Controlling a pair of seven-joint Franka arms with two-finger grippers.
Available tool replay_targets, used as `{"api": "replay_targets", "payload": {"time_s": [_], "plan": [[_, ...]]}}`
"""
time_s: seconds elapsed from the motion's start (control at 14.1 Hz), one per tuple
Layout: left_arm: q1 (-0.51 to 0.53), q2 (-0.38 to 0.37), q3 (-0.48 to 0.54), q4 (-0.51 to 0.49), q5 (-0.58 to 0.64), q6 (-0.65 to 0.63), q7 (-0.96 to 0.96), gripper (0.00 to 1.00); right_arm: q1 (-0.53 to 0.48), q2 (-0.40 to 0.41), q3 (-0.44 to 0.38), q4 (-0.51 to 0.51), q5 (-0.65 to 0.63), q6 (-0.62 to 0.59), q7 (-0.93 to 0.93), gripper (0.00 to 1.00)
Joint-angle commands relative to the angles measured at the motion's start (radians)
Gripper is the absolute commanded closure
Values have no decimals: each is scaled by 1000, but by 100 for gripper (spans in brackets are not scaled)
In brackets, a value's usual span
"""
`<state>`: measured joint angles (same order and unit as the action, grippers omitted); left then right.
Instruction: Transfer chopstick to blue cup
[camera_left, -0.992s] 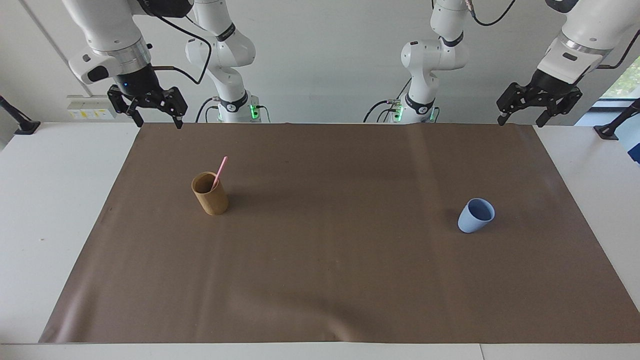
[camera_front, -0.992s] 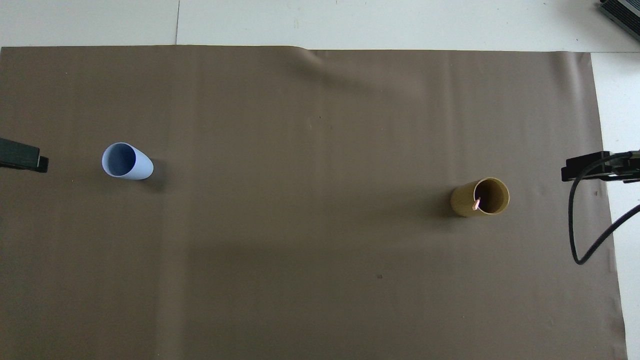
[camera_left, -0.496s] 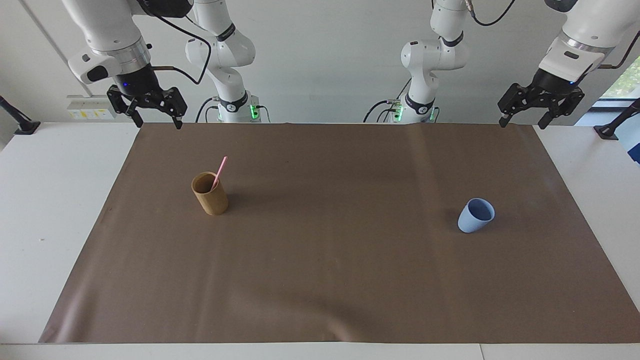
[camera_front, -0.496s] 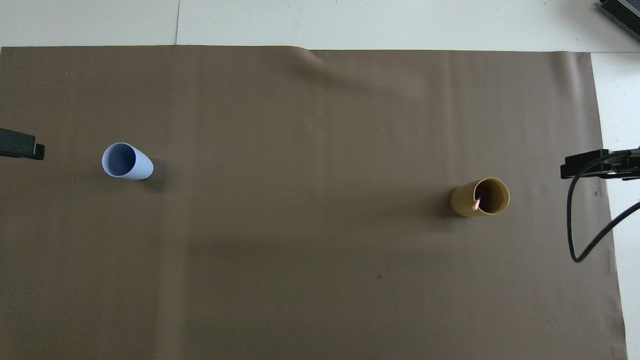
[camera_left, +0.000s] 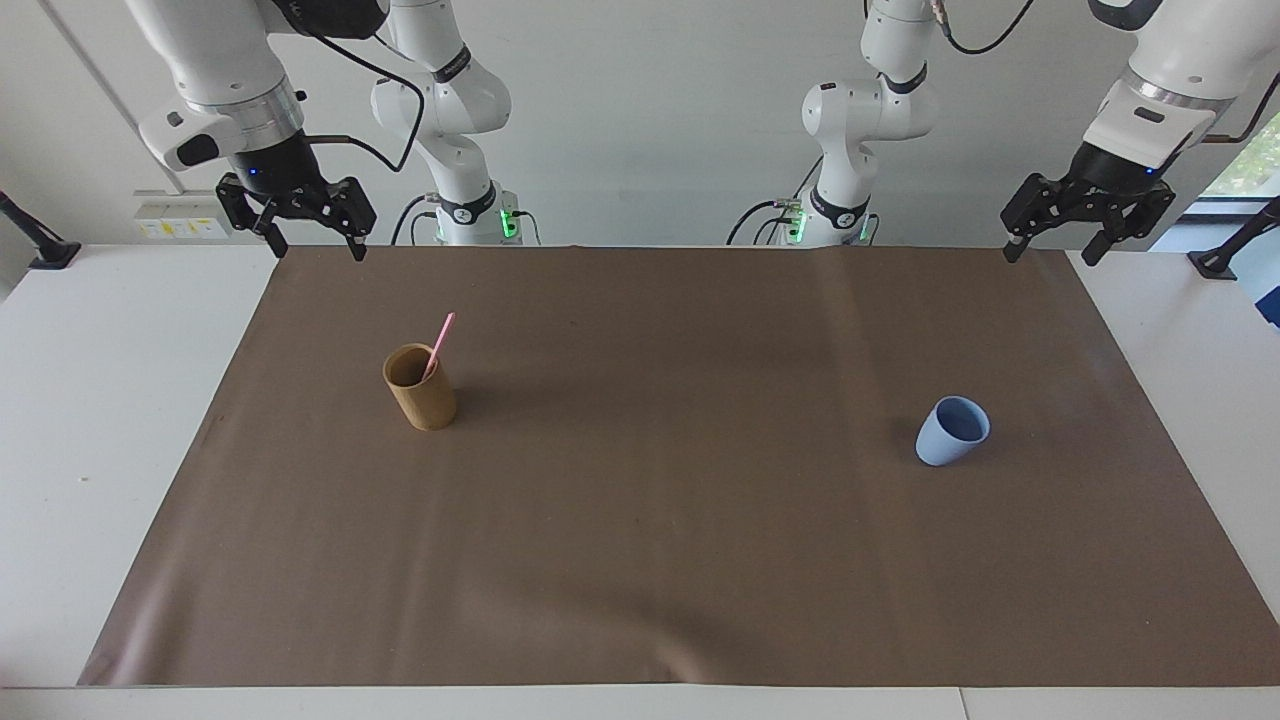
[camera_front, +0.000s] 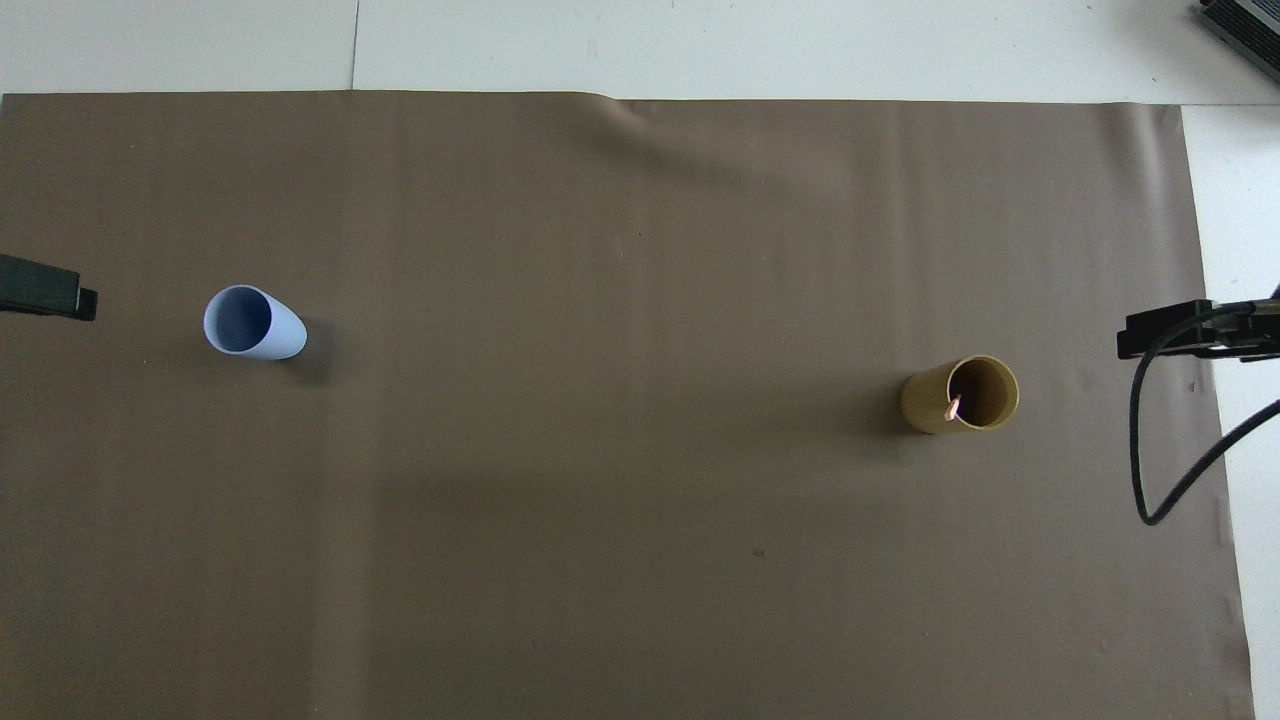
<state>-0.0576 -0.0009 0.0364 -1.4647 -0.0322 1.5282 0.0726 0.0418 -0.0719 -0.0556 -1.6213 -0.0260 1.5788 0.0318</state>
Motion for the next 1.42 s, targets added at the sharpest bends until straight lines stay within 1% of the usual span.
{"api": "replay_targets", "payload": {"time_s": [0.0,0.21,0.92,1.13,1.35], "plan": [[7,-8,3,-13,-14,-2,7,0,0,-8,5,-20,-6,26,36,0],[7,-10,3,-13,-14,-16,4,0,-2,0,5,-22,-6,44,54,0],[5,-13,2,-5,-8,-7,0,0,0,-2,5,-28,0,46,65,0],[5,-13,0,-8,-14,-17,9,0,0,-2,5,-32,6,49,94,0],[5,-24,3,-14,-15,-57,15,0,0,0,5,-32,6,47,94,0]]}}
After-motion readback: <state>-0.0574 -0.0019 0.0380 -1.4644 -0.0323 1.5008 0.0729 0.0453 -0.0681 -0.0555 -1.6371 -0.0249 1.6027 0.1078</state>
